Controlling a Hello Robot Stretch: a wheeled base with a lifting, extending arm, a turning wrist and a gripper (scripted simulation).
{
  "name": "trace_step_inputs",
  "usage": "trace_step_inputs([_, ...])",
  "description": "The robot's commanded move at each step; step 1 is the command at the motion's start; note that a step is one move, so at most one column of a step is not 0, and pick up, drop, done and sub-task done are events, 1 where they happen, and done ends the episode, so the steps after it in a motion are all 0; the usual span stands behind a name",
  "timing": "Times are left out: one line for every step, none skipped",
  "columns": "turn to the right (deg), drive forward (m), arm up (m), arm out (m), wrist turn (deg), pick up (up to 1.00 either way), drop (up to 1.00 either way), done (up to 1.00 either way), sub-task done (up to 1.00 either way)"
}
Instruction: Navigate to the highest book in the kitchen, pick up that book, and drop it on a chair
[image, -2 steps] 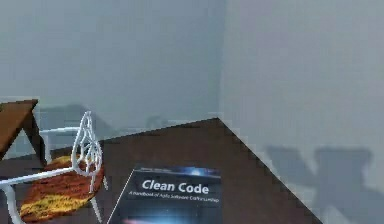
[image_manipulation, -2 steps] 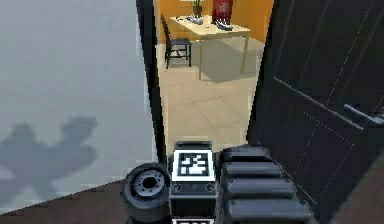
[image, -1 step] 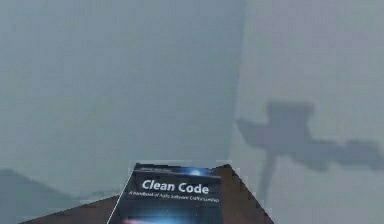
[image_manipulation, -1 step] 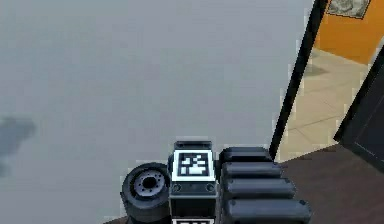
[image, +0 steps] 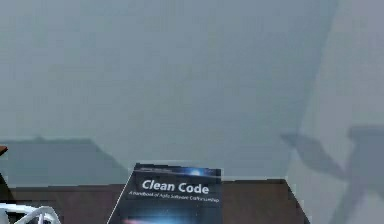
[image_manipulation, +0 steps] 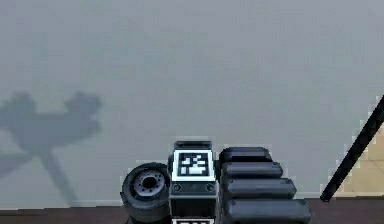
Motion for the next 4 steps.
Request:
trace_step_inputs([0.0,0.85,0.0,0.0,0.0,0.0,0.0,0.0,0.0])
trace_step_inputs([45.0,0.0,0.0,0.0,0.0,0.0,0.0,0.0,0.0])
trace_step_inputs([12.0,0.0,0.0,0.0,0.0,0.0,0.0,0.0,0.0])
trace_step_inputs([-45.0,0.0,0.0,0.0,0.0,0.0,0.0,0.0,0.0])
